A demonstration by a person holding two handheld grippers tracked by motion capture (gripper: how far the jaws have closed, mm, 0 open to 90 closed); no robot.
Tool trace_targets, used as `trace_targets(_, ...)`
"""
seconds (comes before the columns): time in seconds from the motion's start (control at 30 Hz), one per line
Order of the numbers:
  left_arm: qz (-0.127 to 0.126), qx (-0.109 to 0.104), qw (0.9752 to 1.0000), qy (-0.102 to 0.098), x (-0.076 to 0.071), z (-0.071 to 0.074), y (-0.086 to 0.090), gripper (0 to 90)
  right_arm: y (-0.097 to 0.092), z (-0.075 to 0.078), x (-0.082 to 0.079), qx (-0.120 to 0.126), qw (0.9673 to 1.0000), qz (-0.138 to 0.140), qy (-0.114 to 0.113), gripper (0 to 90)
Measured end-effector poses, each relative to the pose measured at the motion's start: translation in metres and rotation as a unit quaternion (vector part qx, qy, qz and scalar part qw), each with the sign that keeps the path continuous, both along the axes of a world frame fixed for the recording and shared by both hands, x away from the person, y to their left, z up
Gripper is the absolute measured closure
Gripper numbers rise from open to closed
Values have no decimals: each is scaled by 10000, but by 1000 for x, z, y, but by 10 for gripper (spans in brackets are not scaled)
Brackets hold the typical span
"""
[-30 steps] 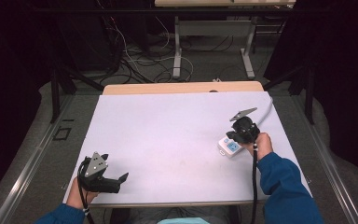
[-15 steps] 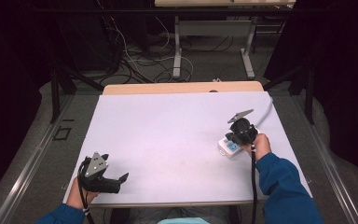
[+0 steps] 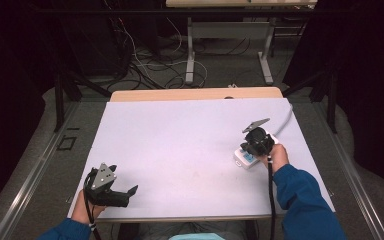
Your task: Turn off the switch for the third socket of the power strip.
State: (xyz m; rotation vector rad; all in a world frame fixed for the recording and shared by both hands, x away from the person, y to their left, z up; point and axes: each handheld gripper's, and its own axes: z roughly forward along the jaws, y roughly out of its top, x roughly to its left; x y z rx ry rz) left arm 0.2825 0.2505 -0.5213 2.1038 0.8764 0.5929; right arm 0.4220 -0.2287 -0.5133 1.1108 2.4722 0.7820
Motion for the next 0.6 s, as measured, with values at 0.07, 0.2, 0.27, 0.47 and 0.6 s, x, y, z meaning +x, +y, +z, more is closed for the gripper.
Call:
trace_targets(0.07, 1, 1, 10000, 4, 0, 0, 0, 1, 0, -1, 1, -11, 10000, 13, -58, 900)
trace_targets(0.2, -3, -1, 10000, -1, 0, 0, 0, 2, 0, -2, 1, -40, 10000, 47, -53, 900)
trace_targets(0.27, -2, 5, 10000, 2, 0, 0, 0, 1, 1, -2, 1, -39, 10000, 7, 1, 900)
trace_targets(0.47, -29, 18, 10000, 47, 0, 0, 0, 2, 2, -4, 1, -17, 10000, -83, 4, 900)
trace_targets(0.6, -21, 6, 10000, 26, 0, 0, 0, 1, 2, -5, 0, 58, 9999, -130, -8, 900)
